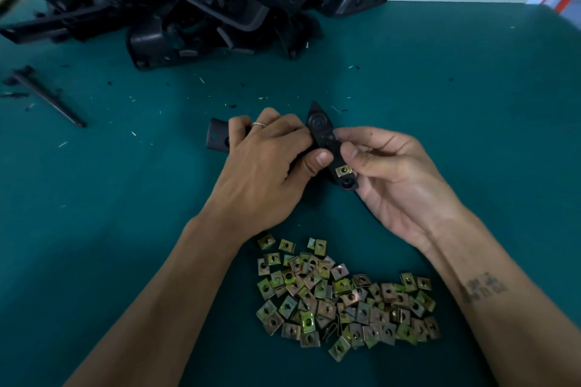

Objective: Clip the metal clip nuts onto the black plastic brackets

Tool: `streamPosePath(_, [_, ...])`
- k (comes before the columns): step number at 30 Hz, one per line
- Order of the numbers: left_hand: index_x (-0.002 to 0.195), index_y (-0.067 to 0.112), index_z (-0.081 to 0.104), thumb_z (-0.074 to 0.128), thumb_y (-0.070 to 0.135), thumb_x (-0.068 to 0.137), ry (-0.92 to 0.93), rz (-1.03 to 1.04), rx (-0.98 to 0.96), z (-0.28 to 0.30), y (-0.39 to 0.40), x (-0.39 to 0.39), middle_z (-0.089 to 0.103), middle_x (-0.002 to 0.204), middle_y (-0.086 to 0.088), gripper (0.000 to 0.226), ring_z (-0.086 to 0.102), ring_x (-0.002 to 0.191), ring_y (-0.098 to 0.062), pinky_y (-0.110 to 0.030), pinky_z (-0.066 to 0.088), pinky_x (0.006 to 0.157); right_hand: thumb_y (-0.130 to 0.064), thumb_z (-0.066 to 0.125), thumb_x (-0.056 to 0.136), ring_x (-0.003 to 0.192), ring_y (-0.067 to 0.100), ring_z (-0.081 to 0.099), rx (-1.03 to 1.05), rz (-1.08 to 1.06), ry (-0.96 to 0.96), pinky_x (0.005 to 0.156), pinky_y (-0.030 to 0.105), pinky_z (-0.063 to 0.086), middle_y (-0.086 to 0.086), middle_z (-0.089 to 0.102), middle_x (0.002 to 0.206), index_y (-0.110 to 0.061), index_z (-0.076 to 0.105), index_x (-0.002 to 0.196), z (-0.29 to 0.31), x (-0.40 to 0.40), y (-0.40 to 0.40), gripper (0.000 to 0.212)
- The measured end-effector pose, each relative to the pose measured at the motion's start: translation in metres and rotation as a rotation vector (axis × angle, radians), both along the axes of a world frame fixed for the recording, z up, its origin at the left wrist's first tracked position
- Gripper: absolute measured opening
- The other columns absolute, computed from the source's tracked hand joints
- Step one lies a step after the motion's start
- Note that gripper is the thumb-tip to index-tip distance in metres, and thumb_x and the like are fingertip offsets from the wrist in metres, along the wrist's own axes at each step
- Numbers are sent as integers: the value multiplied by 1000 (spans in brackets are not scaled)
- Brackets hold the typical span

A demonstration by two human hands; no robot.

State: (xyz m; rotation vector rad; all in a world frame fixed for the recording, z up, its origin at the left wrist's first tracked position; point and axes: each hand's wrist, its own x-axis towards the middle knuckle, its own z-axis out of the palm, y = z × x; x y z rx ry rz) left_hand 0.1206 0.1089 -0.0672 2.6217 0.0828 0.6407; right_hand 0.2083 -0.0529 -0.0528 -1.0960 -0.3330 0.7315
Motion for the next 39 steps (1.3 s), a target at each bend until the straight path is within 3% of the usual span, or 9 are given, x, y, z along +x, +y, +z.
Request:
streamPosePath(4, [94, 26, 66, 31, 55, 104, -17, 20, -6, 0, -1, 1, 52, 97, 16, 47, 45, 95, -16, -46, 28, 88, -1, 62, 83, 88, 21, 65, 56, -144, 33, 86, 31, 57, 13, 68, 91, -1, 71, 98, 0, -2, 5, 18])
streamPosePath(10, [92, 26, 65, 32, 55, 103, -12, 18, -12, 0, 0, 2, 52, 95, 15, 46, 44, 94, -17, -44, 26, 87, 2, 49, 102, 92, 29, 55, -8, -176, -145, 91, 44, 45, 18, 63, 96, -5, 65, 97, -5, -14, 12, 18])
streamPosePath(14, [97, 26, 68, 33, 55, 103, -10, 18, 15, 1, -1, 2, 56, 97, 13, 45, 46, 97, -17, -42, 25, 88, 8, 56, 98, 83, 14, 63, -17, -378, -310, 86, 32, 51, 0, 72, 81, -10, 71, 94, -7, -13, 15, 23])
streamPosePath(19, [97, 25, 66, 34, 54, 104, -19, 16, 20, 0, -1, 2, 56, 97, 12, 43, 45, 94, -18, -44, 27, 86, 2, 68, 90, 83, 11, 65, 4, -456, -389, 82, 22, 51, 0, 74, 85, -18, 78, 92, -12, -19, 20, 22])
streamPosePath(21, [100, 26, 67, 33, 54, 104, -10, 13, 30, 0, -1, 2, 59, 99, 10, 44, 46, 95, -19, -46, 28, 87, 3, 70, 89, 76, 15, 58, 21, -475, -389, 76, 19, 51, 9, 66, 79, -20, 80, 88, -13, -23, 22, 24])
streamPosePath(24, [99, 26, 67, 33, 54, 104, -9, 13, 34, 1, -1, 2, 60, 99, 9, 44, 47, 95, -20, -45, 28, 87, 4, 72, 87, 73, 21, 48, 43, -516, -377, 72, 19, 51, 15, 53, 82, -19, 81, 85, -12, -25, 23, 24])
streamPosePath(31, [97, 25, 67, 33, 56, 102, -1, 10, 35, 2, -1, 1, 60, 100, 9, 47, 47, 96, -20, -43, 26, 89, 4, 72, 89, 74, 8, 62, 42, -520, -376, 76, 18, 52, 0, 67, 75, -20, 79, 86, -12, -27, 25, 25])
streamPosePath(36, [96, 26, 65, 33, 54, 103, -10, 4, 24, 0, 1, 0, 59, 97, 9, 43, 47, 95, -20, -43, 27, 88, 8, 74, 84, 72, 23, 52, 38, -488, -360, 71, 19, 52, 19, 55, 77, -15, 79, 78, -12, -28, 22, 25])
streamPosePath(39, [91, 25, 62, 33, 51, 104, -8, 9, 44, 0, 0, 1, 59, 94, 8, 41, 48, 93, -21, -45, 30, 85, 8, 74, 84, 69, 16, 62, 19, -430, -393, 72, 17, 53, 11, 67, 75, -11, 76, 84, -13, -31, 22, 19])
